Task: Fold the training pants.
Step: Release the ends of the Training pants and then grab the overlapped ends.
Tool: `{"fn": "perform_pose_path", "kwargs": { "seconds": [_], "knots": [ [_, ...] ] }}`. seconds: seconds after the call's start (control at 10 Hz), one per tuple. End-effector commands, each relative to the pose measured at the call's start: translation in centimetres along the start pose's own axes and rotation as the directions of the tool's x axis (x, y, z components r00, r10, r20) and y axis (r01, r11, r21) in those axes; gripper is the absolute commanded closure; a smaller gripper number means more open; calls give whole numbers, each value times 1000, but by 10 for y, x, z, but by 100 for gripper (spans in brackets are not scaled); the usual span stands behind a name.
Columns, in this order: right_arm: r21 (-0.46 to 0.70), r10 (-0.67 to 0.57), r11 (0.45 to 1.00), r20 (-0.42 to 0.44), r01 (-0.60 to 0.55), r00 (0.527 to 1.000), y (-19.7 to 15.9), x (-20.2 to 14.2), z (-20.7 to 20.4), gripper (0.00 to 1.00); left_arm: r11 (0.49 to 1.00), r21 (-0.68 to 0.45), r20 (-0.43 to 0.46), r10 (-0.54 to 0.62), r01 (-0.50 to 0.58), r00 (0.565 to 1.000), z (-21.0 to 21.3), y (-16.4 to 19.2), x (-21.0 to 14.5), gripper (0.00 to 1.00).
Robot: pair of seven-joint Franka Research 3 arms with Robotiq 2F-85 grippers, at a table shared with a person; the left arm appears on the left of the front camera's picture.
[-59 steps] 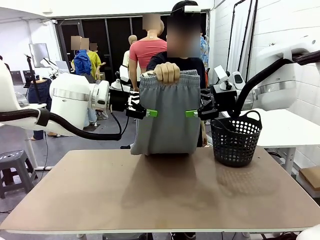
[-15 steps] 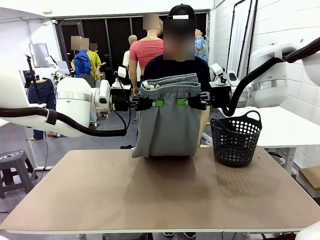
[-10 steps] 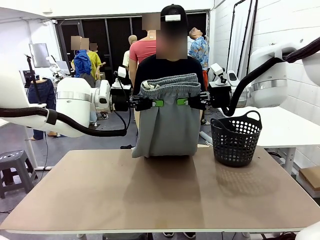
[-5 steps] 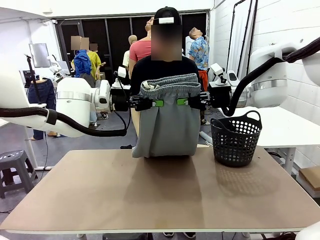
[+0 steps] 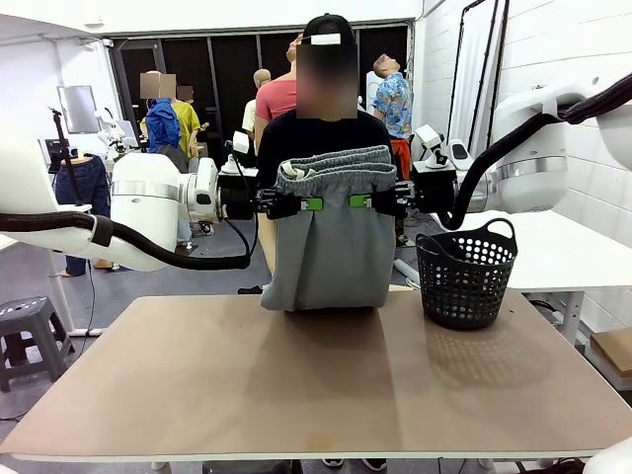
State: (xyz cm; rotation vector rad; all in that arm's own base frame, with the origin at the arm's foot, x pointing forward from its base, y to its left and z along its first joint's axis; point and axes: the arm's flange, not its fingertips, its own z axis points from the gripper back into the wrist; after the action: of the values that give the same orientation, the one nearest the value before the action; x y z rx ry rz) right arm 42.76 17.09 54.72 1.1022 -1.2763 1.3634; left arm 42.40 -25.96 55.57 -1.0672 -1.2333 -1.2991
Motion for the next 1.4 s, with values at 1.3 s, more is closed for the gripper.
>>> {"fn": "perform_pose_path", "kwargs": {
  "seconds": [1.3],
  "knots": [
    [-4,7,1000,20,-7,1000,5,1,0,100,1000,-1,4,-11,11,1000,0,-2,4,100]
  ]
}}
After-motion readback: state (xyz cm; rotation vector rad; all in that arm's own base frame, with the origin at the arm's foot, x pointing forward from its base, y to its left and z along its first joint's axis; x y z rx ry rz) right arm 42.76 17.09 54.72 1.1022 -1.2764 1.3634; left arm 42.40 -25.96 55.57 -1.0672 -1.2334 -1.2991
